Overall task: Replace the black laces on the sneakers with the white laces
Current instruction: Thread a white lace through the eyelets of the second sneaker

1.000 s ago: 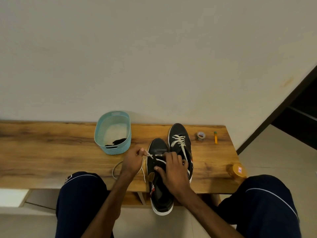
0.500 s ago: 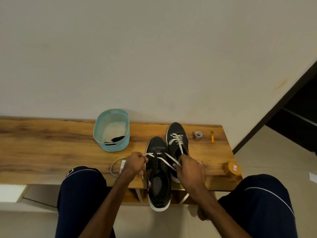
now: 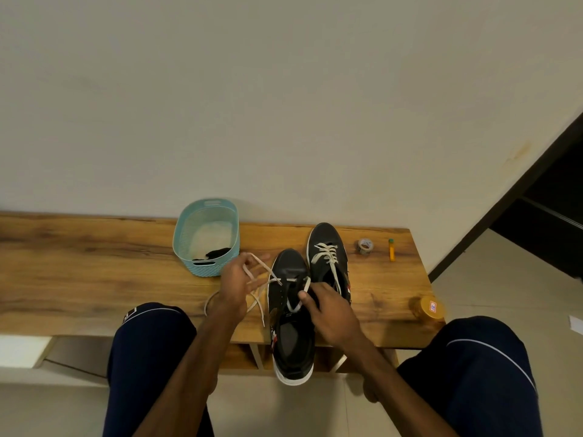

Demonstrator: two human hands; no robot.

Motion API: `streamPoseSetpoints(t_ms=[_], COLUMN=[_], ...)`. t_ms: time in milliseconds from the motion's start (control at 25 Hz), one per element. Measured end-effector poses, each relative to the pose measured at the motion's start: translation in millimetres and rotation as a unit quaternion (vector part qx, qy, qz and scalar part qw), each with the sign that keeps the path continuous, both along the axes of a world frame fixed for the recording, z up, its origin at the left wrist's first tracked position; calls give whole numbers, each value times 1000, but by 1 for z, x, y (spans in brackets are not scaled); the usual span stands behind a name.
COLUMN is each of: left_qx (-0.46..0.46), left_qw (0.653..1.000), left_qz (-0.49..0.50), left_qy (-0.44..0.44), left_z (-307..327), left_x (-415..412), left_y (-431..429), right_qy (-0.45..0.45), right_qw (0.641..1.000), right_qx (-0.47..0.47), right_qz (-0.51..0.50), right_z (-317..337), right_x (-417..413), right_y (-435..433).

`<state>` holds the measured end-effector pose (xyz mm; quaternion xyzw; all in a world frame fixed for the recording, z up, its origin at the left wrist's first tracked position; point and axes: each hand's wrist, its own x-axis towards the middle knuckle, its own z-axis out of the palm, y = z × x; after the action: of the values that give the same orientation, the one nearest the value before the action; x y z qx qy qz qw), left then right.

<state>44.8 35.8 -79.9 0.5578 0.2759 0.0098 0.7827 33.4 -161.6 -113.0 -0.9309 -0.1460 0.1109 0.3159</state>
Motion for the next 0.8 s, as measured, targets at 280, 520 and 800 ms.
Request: streamPoseSetpoints(t_ms=[280, 520, 800], left_qx=[-262, -412, 502], left_qw=[937, 827, 804], left_qz=[88, -127, -309], left_qy=[-216, -361, 73], left_z=[29, 53, -2], left_x=[-6, -22, -10], left_y=[45, 87, 24], right_qy=[-55, -18, -25], right_qw=[980, 980, 983], right_qx=[-191, -188, -176], right_qz=[3, -60, -47], right_z=[-10, -16, -20], right_x=[-5, -4, -4], right_y=[8, 13, 18])
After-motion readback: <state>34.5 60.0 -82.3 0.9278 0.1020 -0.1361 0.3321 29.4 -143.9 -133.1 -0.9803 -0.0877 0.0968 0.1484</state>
